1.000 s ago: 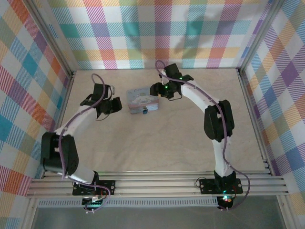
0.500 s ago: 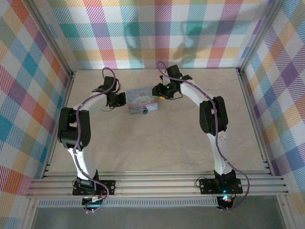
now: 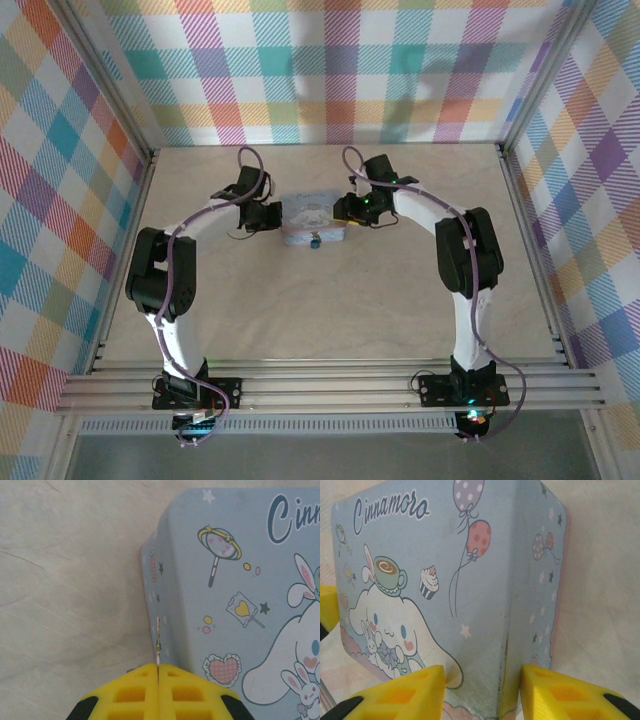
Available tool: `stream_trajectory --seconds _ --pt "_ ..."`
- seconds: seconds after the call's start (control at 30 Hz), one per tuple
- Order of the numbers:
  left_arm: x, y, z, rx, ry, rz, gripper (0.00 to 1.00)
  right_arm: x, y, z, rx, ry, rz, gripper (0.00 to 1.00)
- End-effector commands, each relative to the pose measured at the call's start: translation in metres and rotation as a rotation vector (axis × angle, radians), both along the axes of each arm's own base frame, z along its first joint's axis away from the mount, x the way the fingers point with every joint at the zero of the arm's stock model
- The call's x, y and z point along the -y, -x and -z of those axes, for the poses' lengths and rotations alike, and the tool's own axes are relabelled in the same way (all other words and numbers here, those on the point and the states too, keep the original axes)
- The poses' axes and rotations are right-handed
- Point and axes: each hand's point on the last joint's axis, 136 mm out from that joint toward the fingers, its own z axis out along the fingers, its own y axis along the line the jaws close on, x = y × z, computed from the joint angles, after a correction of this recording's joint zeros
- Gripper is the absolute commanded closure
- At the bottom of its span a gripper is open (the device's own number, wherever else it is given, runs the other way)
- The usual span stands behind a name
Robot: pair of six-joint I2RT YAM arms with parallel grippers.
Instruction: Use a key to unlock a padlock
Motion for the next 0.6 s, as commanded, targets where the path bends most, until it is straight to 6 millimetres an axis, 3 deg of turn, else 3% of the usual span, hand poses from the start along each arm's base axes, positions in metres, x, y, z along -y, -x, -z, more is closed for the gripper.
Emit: stream_trajectory --seconds 0.0,0.23,0.4,0.57 --pt "0.035 0.015 -0.011 0.019 0.060 0.097 1.00 -0.008 0.018 -0.019 0.030 -0.043 -0.031 0.56" --pt "0.038 0.030 -0.021 0.050 0.094 0.132 1.00 0.021 0.022 -0.042 0.052 0.012 0.073 0.42" --pt "0.025 0.048 -0.026 0.053 0.121 0.140 1.00 0.036 0.027 -0.066 0.091 0.012 0.142 0.42" --pt "0.009 0.064 -0.036 0.082 0.184 0.125 1.00 0.044 0.047 -0.075 0.127 0.023 0.191 0.45"
